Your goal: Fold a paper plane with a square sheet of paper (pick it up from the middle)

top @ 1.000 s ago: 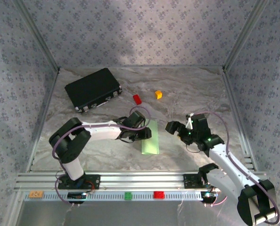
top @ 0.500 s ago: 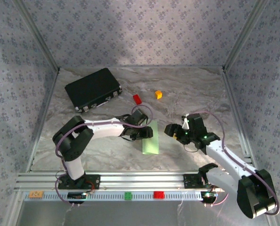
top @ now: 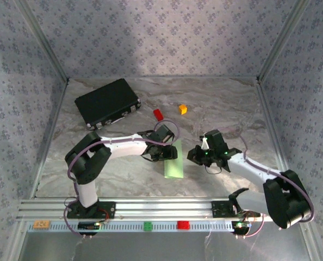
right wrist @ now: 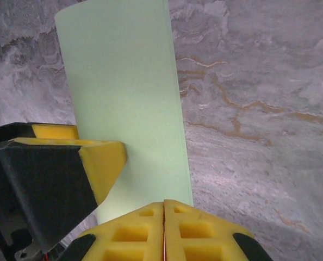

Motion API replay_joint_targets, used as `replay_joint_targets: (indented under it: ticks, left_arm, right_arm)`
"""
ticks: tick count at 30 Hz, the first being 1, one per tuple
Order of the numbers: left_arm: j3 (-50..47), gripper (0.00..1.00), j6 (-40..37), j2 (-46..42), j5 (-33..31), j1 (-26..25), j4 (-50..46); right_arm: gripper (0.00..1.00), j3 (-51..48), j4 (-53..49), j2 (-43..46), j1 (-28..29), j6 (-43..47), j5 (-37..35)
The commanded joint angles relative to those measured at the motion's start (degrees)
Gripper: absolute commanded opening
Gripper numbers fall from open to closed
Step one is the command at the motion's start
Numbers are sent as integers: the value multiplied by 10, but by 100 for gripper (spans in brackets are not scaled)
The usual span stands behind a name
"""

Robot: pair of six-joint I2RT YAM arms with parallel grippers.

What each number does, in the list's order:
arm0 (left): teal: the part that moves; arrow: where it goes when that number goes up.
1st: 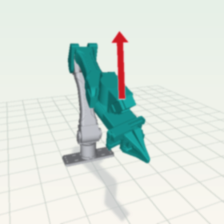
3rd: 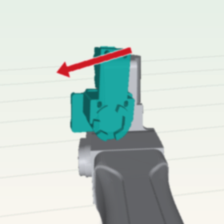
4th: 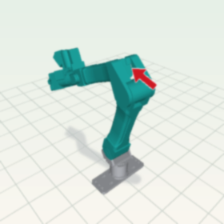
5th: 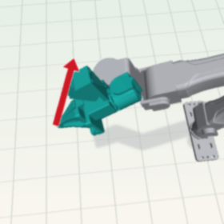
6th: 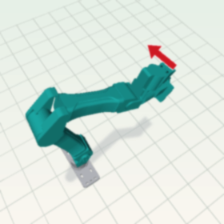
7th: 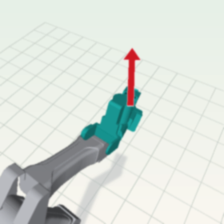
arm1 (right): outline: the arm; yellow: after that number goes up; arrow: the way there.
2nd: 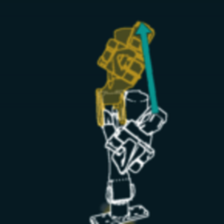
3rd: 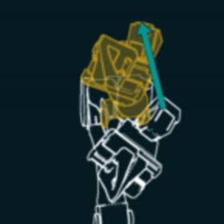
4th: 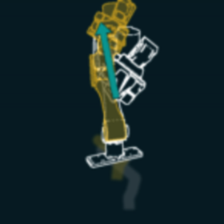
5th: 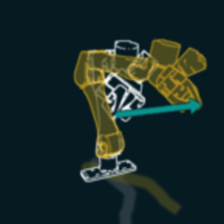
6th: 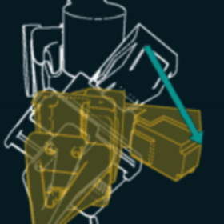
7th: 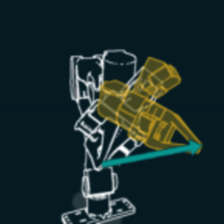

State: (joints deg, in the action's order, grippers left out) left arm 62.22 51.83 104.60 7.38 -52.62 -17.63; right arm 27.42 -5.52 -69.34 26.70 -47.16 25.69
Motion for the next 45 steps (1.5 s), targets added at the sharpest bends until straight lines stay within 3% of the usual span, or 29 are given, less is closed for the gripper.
replay_joint_targets:
  ticks: [1, 8, 26, 34, 41, 45]
  left_arm:
    - [-9, 62, -12, 44, -16, -6, 0]
    - [-4, 62, -14, 42, -17, -8, 1]
    - [-4, 62, -17, 44, -14, -10, -3]
    - [-11, 62, -16, 38, -19, -10, 2]
    - [-8, 62, -11, 46, -20, -10, 3]
    - [-7, 62, -10, 47, -21, -10, 3]
  right_arm:
    - [9, 26, 5, -23, 9, -12, -16]
    - [11, 69, -37, -59, 19, -61, -52]
    - [10, 167, -124, -129, 42, -43, -57]
    - [10, 132, -86, -100, 35, -24, -64]
    - [8, 108, -23, -96, 25, -18, -16]
    - [8, 108, -39, -107, 25, -12, -27]
